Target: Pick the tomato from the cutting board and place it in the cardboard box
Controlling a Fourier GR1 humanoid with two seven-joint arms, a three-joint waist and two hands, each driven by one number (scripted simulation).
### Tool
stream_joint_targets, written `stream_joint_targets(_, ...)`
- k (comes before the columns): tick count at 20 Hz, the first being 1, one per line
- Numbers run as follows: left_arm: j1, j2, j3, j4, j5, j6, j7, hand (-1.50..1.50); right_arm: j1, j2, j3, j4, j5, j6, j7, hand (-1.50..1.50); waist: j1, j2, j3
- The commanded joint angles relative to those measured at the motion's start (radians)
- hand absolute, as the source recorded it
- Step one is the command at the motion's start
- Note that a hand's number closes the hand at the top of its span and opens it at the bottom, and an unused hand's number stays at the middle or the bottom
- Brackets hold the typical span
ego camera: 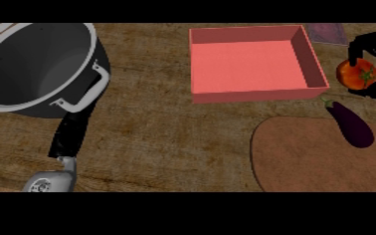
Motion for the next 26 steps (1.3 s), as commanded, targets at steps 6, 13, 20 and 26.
stream_joint_targets(6,-0.008,0.015,0.024,0.012,0.007,-0.002,0.008,0.0,-0.232,0.016,-0.033,0.167,-0.186,0.312,-0.215,1.5,-0.03,-0.012,0.0)
stream_joint_targets(13,0.001,0.007,0.038,0.038,0.005,0.016,-0.019,0.0,-0.363,0.104,0.028,0.215,-0.239,0.351,-0.168,1.5,-0.059,-0.02,-0.003)
stream_joint_targets(20,0.034,0.007,0.031,0.005,-0.005,0.02,0.008,0.0,-0.493,0.183,0.095,0.294,-0.229,0.336,-0.064,1.5,-0.068,-0.024,-0.003)
stream_joint_targets(26,0.01,0.007,0.046,0.041,-0.002,0.022,-0.005,0.0,-0.568,0.317,0.158,0.344,-0.193,0.279,0.022,1.5,-0.085,-0.026,-0.004)
